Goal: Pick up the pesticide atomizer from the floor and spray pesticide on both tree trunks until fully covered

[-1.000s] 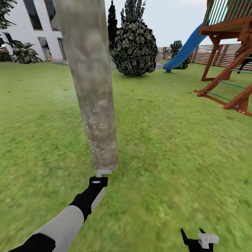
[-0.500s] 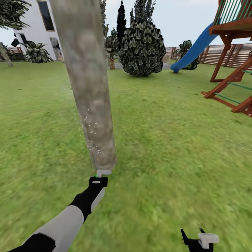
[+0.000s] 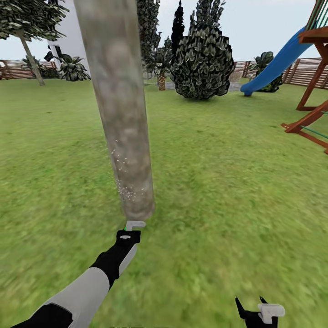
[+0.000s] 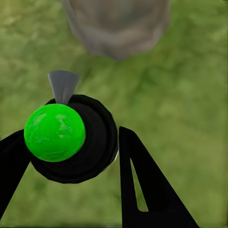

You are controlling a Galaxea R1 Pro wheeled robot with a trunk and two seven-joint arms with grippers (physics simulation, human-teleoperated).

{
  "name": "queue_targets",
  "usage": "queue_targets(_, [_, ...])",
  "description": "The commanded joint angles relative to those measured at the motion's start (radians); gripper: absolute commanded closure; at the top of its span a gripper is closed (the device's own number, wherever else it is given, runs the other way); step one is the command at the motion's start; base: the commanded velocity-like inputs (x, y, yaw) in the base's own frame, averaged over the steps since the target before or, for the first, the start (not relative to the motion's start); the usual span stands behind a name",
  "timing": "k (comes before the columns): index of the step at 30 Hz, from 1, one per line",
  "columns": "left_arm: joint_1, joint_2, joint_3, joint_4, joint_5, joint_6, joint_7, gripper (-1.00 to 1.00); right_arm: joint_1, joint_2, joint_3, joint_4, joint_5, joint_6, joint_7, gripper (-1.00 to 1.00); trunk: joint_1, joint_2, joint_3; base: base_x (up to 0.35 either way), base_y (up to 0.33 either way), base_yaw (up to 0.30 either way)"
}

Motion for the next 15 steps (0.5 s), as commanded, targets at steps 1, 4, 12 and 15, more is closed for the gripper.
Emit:
queue_targets(1, [0.000, 0.000, 0.000, 0.000, -0.001, 0.000, 0.000, 1.00, 0.000, 0.000, 0.000, 0.000, 0.000, 0.000, 0.000, -1.00, 0.000, 0.000, 0.000, 0.001, -0.275, 0.275])
queue_targets(4, [0.000, 0.000, 0.000, 0.000, 0.000, 0.000, 0.000, 1.00, 0.000, 0.000, 0.000, 0.000, 0.000, 0.000, 0.000, -1.00, 0.000, 0.000, 0.000, 0.006, -0.275, 0.275])
queue_targets(12, [0.000, -0.001, 0.000, 0.000, -0.001, 0.000, 0.000, 1.00, 0.000, 0.000, 0.000, 0.001, 0.000, 0.000, 0.000, -1.00, 0.000, 0.000, 0.000, 0.031, -0.275, 0.199])
queue_targets(15, [0.000, 0.000, 0.000, 0.000, 0.002, 0.000, 0.001, 1.00, 0.000, -0.001, -0.001, 0.001, 0.000, 0.000, 0.000, -1.00, 0.000, 0.000, 0.000, 0.071, -0.275, 0.008])
